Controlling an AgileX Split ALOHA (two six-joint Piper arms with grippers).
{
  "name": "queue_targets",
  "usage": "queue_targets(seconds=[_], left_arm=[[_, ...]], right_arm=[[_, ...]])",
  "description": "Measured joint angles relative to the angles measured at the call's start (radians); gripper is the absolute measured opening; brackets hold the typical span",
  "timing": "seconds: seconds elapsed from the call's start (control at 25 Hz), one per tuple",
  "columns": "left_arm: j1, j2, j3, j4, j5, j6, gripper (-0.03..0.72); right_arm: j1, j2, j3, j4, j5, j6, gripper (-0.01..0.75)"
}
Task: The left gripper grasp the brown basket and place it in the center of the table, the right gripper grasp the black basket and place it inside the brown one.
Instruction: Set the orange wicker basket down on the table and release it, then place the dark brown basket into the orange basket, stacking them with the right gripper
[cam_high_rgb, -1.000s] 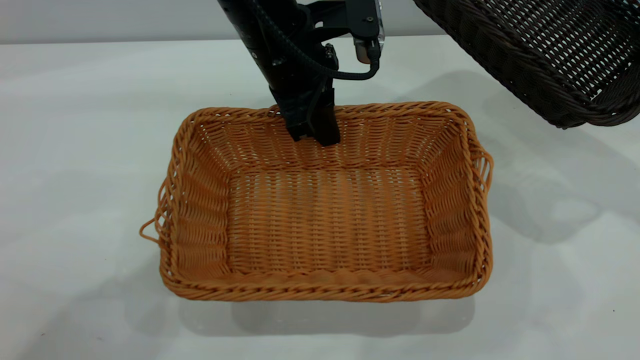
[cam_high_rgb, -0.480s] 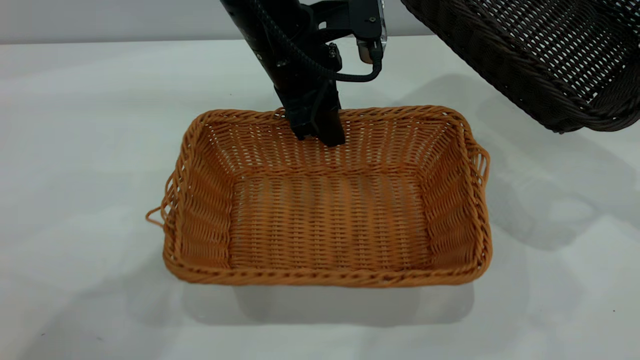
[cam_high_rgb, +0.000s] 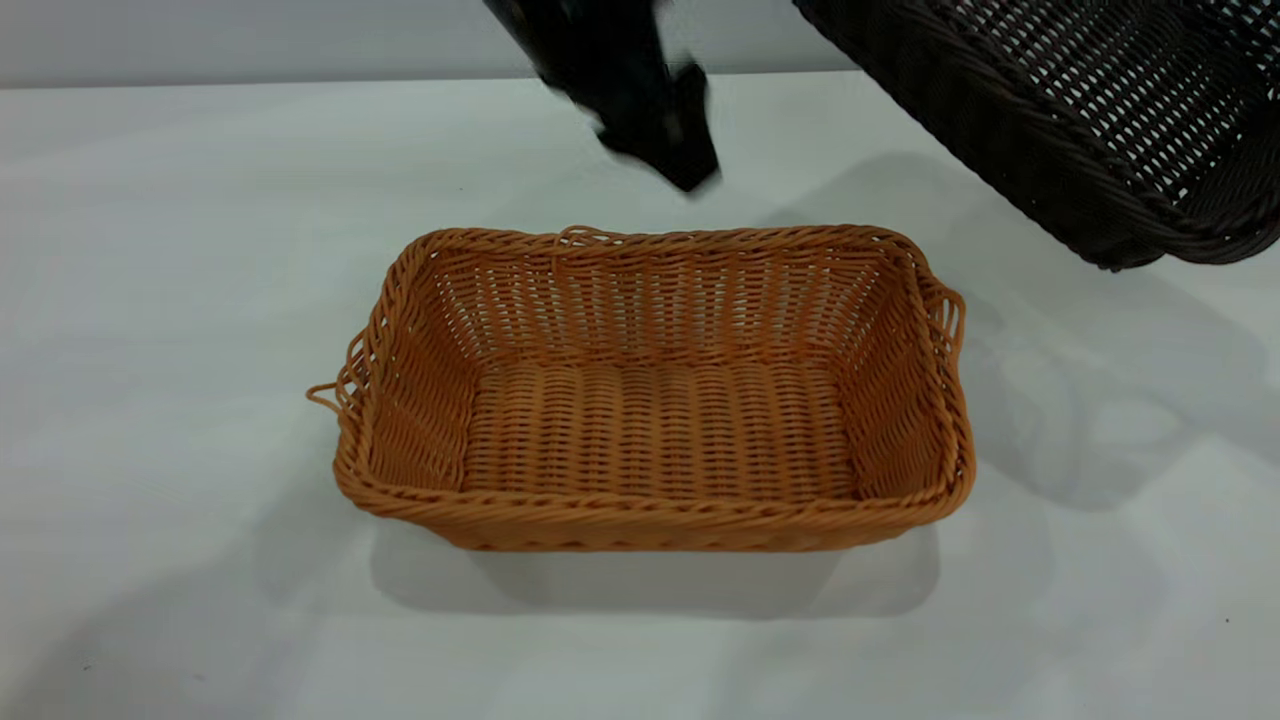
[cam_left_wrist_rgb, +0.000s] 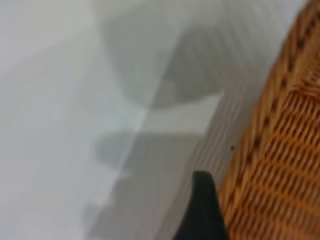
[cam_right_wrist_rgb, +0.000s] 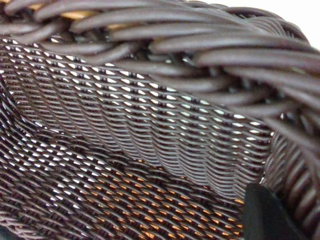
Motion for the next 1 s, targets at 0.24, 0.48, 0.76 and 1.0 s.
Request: queue_targets(seconds=[0.24,0.48,0.76,1.0], left_arm=[[0.2,-0.099,0.0,-0.001,0.117,-0.141,0.521],[0.347,-0.11,0.0,-0.037,0.124,-0.177,0.521],[0.37,-0.112,0.0,-0.043,0.124,-0.178,0.521],[0.368,-0.112,0.0,-0.044,0.124,-0.171,0.521]], right_arm=[[0.023,-0.007,0.0,-0.049,0.042,0.038,0.077],[0.186,-0.007,-0.033,-0.159,0.044,0.141,0.077],[0.457,-0.007,-0.148,-0.35,0.038,0.34,0.077],[0.595,-0.007,-0.172,-0.476,-0.035,0.464,0.077]])
